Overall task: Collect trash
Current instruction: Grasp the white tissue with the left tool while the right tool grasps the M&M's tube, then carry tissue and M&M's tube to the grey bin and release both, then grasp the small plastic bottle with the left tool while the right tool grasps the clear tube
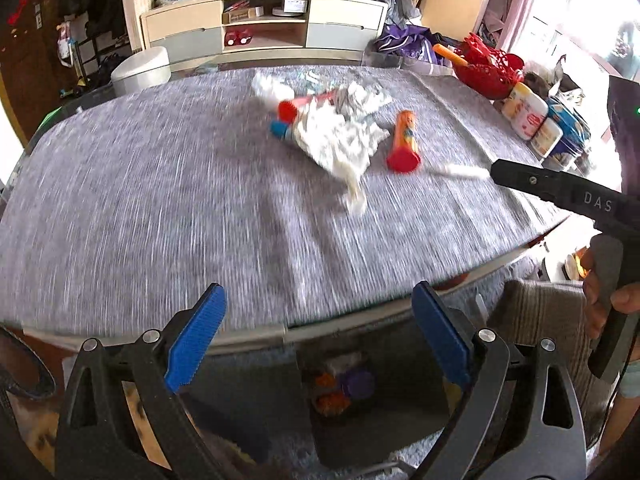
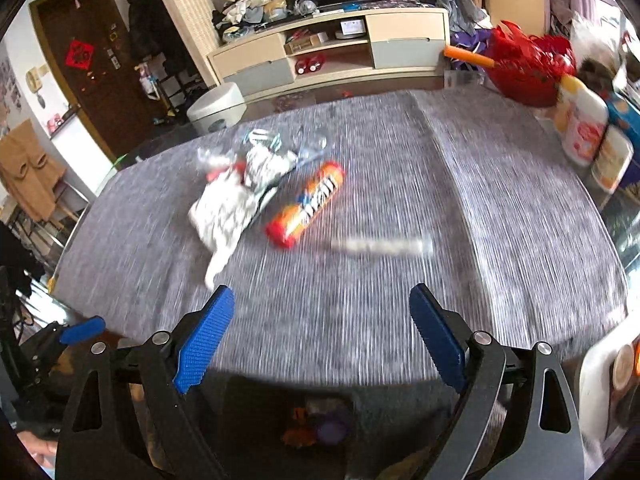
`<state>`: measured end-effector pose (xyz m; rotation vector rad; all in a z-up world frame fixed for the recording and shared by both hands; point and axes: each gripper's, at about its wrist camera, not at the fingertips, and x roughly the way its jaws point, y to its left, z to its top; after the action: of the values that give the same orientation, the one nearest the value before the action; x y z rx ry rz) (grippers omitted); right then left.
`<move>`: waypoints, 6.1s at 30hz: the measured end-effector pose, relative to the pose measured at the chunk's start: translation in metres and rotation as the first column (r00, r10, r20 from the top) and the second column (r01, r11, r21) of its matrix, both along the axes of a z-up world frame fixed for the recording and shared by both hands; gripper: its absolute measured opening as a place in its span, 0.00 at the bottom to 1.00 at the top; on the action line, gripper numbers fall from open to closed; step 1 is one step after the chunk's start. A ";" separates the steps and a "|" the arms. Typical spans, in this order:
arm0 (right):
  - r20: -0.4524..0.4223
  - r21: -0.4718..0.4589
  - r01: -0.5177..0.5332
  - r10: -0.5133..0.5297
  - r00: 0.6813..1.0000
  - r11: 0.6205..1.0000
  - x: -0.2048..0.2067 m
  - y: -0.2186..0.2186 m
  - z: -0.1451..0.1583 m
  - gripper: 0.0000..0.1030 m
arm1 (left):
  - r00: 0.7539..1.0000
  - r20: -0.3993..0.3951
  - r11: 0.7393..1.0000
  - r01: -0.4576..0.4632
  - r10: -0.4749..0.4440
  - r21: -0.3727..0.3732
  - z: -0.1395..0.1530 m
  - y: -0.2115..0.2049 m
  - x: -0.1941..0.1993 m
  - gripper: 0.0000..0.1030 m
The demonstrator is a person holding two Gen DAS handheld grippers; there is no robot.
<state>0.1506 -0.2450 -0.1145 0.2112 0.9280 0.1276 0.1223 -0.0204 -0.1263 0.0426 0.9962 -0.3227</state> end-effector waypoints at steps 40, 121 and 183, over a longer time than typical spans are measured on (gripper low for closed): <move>-0.048 0.053 -0.082 0.084 0.995 0.995 0.095 0.025 -0.037 0.31 | 0.998 0.010 0.994 0.067 -0.066 -0.088 -0.014 -0.028 0.126 0.01; -0.260 0.071 -0.109 0.124 0.958 0.992 -0.124 0.051 -0.115 0.67 | 0.970 -0.223 0.995 0.103 -0.102 -0.006 -0.114 -0.015 -0.112 0.54; -0.093 -0.015 0.089 -0.090 0.992 0.996 0.133 -0.019 -0.057 0.56 | 0.998 -0.063 0.998 -0.011 0.007 -0.067 -0.027 -0.023 0.162 0.67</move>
<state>0.2838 -0.2644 -0.1711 0.2503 1.0101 0.0302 0.2838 -0.0433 -0.1534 -0.0330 1.0468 -0.3509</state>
